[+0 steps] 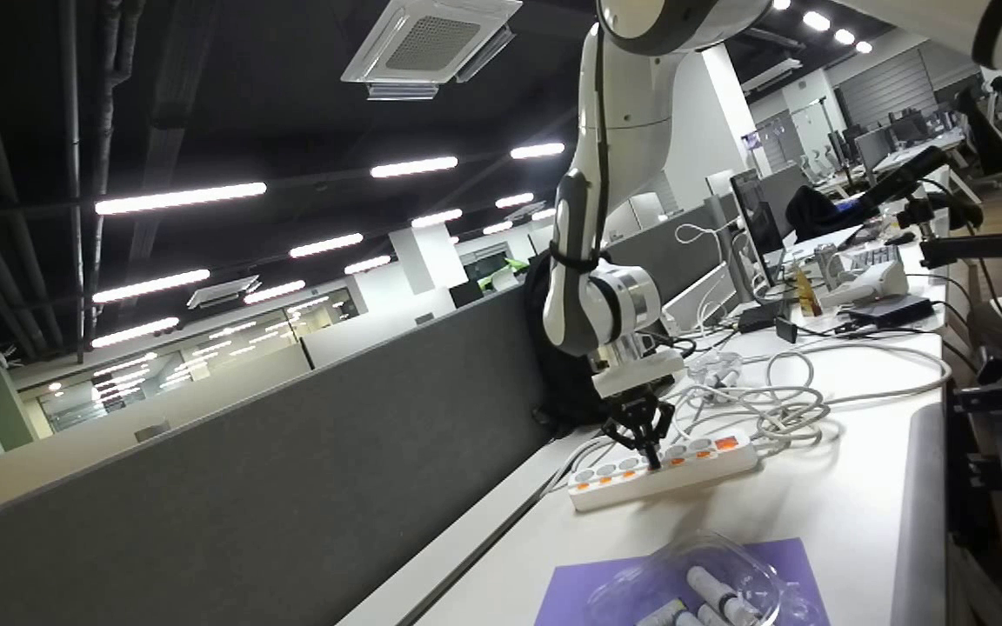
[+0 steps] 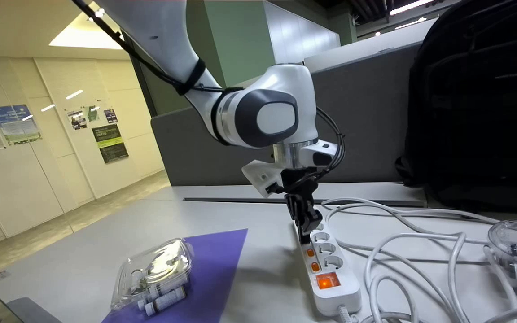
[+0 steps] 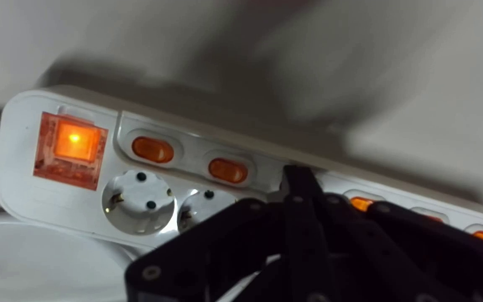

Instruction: Turn off the fourth switch on the extension cable.

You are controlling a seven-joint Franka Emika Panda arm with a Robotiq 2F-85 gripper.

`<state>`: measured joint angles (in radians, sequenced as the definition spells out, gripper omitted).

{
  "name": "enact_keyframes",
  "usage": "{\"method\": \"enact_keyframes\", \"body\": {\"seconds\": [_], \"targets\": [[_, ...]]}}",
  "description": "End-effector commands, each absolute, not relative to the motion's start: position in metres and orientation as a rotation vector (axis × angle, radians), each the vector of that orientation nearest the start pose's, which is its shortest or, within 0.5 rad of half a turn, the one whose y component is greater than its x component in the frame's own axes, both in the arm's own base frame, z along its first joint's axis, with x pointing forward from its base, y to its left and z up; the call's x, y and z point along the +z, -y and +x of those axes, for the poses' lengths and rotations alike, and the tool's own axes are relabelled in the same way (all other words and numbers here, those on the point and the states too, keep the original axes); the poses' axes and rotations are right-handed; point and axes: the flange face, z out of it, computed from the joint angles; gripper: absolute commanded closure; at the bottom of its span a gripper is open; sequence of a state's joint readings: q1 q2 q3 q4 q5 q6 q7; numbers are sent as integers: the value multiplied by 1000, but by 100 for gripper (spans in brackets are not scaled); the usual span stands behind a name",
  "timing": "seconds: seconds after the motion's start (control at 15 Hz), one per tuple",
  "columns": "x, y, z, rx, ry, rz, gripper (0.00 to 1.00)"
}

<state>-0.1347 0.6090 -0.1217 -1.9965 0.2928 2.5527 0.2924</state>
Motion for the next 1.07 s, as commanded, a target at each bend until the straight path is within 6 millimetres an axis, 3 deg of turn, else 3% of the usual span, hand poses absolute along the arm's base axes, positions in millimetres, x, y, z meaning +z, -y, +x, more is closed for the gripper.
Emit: {"method": "enact_keyframes", "body": {"seconds": [0.0, 0.27, 0.47, 0.67, 1.0], "targets": [[117, 160, 573, 151, -1182, -2771, 100], [109, 169, 568, 191, -1149, -2645, 100], [122, 177, 567, 183, -1127, -2593, 100], [155, 168, 565, 172, -1123, -2630, 100], [203, 137, 560, 172, -1108, -2655, 100]]}}
